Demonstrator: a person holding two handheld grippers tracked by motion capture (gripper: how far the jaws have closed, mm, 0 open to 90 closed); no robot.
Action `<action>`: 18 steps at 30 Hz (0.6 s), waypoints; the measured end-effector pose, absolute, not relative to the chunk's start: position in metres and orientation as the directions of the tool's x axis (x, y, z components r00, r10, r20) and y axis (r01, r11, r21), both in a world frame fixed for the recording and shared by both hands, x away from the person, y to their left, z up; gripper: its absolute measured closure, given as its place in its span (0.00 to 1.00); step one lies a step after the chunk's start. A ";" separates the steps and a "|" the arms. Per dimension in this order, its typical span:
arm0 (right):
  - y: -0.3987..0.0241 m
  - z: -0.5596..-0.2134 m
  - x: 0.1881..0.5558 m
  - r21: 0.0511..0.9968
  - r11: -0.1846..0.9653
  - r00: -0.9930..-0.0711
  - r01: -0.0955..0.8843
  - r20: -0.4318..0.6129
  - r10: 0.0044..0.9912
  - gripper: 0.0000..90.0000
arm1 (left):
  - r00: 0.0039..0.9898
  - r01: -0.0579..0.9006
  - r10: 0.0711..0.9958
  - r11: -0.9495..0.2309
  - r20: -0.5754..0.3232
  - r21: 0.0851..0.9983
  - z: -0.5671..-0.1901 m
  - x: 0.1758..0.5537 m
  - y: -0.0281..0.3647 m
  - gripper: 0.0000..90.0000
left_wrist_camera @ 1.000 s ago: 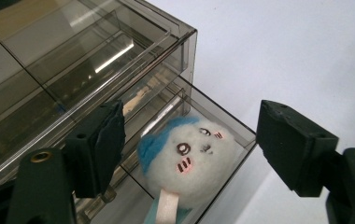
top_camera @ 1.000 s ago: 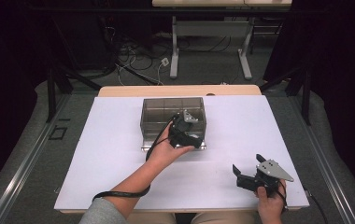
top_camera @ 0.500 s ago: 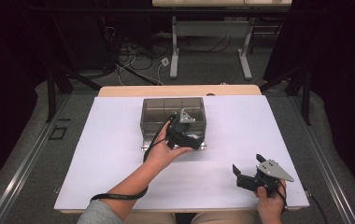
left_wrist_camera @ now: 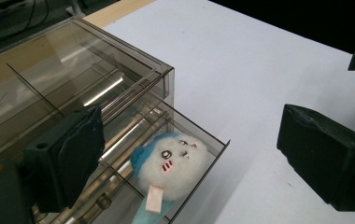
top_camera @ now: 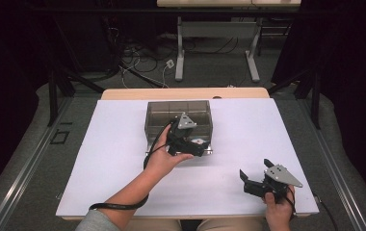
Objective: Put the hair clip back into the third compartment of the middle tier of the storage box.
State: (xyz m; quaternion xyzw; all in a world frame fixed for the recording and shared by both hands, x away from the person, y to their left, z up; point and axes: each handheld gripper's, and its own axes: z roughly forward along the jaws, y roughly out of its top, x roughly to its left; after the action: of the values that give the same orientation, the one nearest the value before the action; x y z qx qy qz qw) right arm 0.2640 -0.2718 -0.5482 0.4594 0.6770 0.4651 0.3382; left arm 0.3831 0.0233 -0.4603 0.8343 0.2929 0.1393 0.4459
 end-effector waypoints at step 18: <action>-0.271 -0.548 0.264 0.940 0.145 -0.350 0.308 -0.030 0.936 0.05 | 0.762 0.367 0.645 -0.355 -0.059 0.860 -0.444 0.373 0.050 0.00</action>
State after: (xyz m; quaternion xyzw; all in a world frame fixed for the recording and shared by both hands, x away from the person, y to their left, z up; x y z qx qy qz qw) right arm 0.2639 -0.2715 -0.5481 0.4594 0.6770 0.4653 0.3377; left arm 0.3731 0.0503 -0.4441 0.8100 0.3124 0.1462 0.4742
